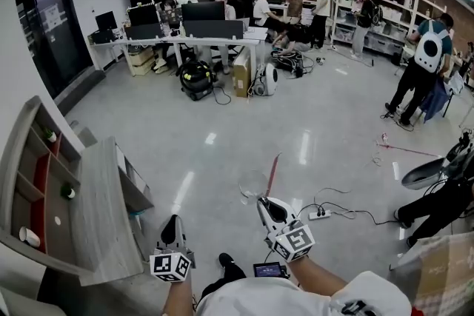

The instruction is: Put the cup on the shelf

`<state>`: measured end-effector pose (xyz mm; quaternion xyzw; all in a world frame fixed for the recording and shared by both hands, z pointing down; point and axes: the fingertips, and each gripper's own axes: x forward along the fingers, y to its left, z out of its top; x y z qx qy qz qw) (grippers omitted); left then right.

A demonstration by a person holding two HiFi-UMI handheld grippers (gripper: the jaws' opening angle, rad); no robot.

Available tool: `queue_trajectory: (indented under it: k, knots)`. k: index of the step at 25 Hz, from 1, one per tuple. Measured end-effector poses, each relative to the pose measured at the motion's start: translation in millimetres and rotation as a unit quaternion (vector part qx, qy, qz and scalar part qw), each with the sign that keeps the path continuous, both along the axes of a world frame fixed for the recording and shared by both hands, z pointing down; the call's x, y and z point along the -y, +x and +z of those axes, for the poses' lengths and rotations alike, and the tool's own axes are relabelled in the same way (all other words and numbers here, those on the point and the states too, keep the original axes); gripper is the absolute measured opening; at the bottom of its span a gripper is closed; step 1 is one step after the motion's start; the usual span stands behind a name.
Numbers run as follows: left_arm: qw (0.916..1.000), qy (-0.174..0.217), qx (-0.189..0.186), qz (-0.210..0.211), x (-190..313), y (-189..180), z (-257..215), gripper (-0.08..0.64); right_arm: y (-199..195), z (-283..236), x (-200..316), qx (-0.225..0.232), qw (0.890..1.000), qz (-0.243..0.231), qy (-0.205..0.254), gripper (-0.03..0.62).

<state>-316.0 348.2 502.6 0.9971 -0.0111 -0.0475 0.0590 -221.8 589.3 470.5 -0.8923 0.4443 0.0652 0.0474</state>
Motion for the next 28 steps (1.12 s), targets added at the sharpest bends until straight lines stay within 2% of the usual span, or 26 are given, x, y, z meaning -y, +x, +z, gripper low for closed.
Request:
queue_trajectory:
  k: [7,11,19,28]
  knots:
    - [1.0000,0.000,-0.004,0.006,61,72,-6,0.015,71,-7,60,0.004,1.000,0.000,0.009,0.046]
    - [0.9997,0.014,-0.013,0.012,98,112,-19,0.015,109,-13,99,0.001,1.000,0.004,0.015,0.046]
    - [0.9998,0.015,-0.012,0.005,176,192,-17,0.015,186,-18,170,0.001,1.000,0.005,0.009,0.046]
    - [0.9999,0.003,-0.010,0.005,222,249,-4,0.015,241,-17,215,0.002,1.000,0.007,0.010,0.046]
